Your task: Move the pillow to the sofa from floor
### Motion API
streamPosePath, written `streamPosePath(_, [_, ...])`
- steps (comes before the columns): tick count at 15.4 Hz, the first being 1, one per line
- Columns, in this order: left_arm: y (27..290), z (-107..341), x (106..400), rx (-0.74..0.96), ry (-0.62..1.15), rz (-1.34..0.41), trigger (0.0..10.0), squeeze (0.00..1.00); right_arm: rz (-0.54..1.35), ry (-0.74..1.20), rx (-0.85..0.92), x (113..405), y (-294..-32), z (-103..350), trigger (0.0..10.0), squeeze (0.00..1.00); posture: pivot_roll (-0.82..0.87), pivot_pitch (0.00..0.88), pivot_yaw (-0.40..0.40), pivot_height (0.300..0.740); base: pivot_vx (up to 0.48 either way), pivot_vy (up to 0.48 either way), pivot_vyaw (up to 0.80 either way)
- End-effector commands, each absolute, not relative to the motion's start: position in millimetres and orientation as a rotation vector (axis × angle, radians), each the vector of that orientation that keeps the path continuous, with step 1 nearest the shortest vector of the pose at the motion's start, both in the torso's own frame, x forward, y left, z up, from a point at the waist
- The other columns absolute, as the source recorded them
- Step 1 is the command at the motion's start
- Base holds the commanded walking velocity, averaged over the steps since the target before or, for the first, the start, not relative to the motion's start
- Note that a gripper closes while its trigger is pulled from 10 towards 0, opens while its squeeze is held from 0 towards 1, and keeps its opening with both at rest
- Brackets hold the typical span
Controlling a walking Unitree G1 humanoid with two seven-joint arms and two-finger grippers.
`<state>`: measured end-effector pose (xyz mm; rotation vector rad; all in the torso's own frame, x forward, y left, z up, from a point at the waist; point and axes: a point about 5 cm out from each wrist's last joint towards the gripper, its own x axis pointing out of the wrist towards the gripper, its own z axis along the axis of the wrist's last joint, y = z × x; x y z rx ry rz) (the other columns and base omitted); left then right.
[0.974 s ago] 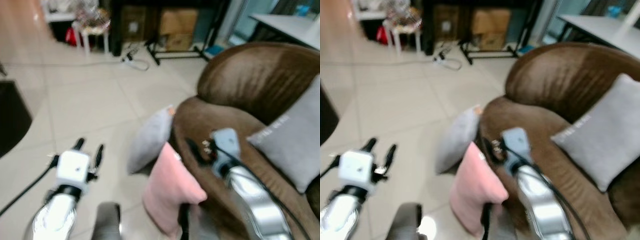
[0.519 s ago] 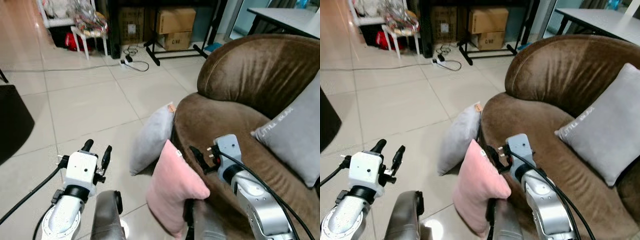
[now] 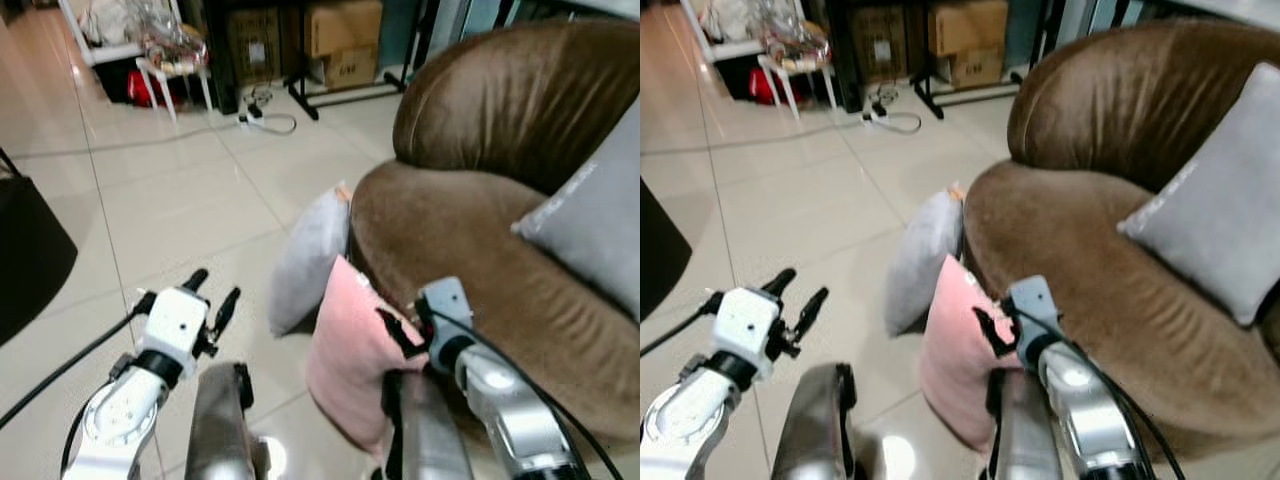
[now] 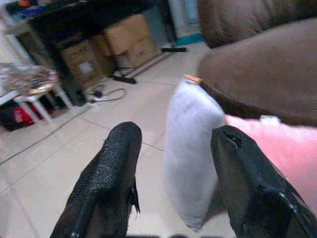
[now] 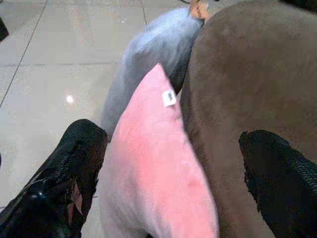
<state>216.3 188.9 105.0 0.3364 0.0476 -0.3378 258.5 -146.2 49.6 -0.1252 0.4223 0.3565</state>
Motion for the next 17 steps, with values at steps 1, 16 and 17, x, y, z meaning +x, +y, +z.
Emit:
streamPosePath(1, [185.9, 105.8, 217.8, 0.346, 0.048, -0.414, 10.0, 0.0, 0.355, 0.403, -0.103, 265.0, -143.9, 51.3, 10.0, 0.0, 0.04, 0.01, 0.023, 0.457, 0.0, 0.0, 0.0])
streamPosePath(16, [178.2, 96.5, 201.7, 0.354, 0.168, -0.698, 10.0, 0.0, 0.284, 0.663, -0.464, 301.0, -123.4, -1.2, 7.3, 0.0, 0.08, 0.119, -0.018, 0.457, 0.0, 0.0, 0.0])
streamPosePath(17, [179.0, 96.6, 200.4, 0.354, 0.173, -0.698, 10.0, 0.0, 0.281, 0.673, -0.477, 299.7, -123.5, -3.6, 0.4, 0.0, 0.08, 0.124, -0.018, 0.457, 0.0, 0.0, 0.0])
